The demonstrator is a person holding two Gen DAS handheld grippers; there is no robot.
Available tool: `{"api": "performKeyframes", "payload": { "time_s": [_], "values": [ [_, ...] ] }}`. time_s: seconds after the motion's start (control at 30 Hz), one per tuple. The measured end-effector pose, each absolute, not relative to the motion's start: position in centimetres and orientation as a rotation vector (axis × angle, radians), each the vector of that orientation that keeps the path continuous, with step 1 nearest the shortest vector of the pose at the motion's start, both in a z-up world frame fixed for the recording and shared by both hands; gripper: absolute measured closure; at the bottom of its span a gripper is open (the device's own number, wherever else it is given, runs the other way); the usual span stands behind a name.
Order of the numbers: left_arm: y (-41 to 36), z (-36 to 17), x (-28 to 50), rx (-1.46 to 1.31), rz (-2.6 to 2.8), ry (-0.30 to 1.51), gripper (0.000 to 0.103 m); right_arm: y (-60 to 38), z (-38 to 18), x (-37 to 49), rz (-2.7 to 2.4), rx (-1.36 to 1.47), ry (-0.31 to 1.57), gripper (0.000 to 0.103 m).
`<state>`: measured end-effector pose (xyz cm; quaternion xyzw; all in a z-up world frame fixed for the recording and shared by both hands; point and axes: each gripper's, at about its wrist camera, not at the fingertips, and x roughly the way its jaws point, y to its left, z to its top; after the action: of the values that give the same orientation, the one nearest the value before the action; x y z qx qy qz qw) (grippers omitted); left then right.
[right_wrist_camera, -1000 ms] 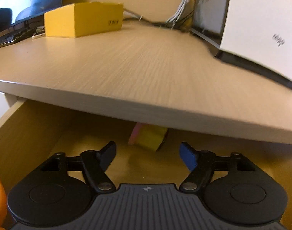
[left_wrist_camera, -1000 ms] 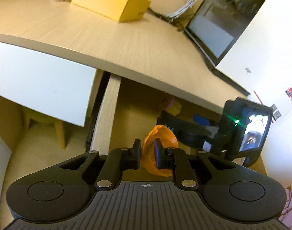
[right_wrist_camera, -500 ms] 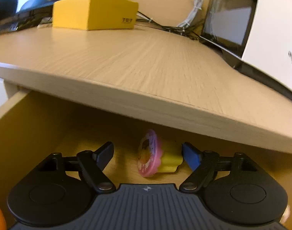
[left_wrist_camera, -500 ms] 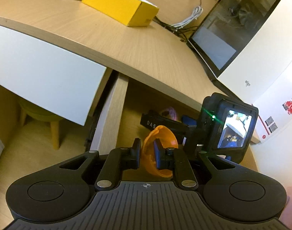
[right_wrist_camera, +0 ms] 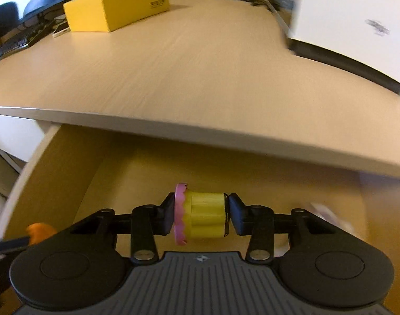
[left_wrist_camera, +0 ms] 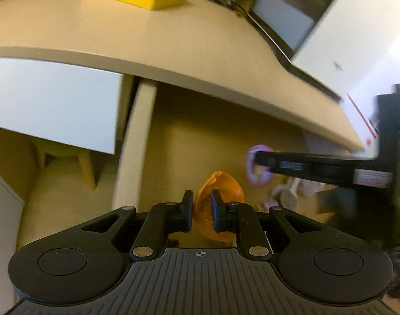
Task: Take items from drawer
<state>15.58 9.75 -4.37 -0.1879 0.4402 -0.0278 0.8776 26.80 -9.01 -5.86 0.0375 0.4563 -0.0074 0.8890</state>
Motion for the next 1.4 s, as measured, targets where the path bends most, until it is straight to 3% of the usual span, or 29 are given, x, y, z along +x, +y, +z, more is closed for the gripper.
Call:
{"api": "performKeyframes", "payload": {
  "time_s": [0.27,0.63,1.03,1.17,1.4],
  "values": [
    [5.6,-0.4,16.9,-0.315,-0.136,0.998,0.086,-13.4,-1.1,20.8,-0.109,0.139,0.933,0.061],
    [1.6,4.7,19.9,-0.21,-0.209,0.92,0.086,-18.7,4.9,17.6,-0.165,0.085,0.724,0.061],
    [-1.8,2.2,37.5,-0.34,-0.306,0.823,0.086,-23.5,3.3,26.5,-0.217,0.106,0.577,0.061],
    [-2.9,0.4,39.4,-0.259,-0.222,0.82,0.083,-26.3,1.6,29.3,-0.198,0.23,0.577,0.042],
    [-3.3,0.6,39.0,-0.155,-0.209,0.799,0.082,-25.3,0.3,29.1,-0.206,0.206,0.611,0.037]
  ]
}}
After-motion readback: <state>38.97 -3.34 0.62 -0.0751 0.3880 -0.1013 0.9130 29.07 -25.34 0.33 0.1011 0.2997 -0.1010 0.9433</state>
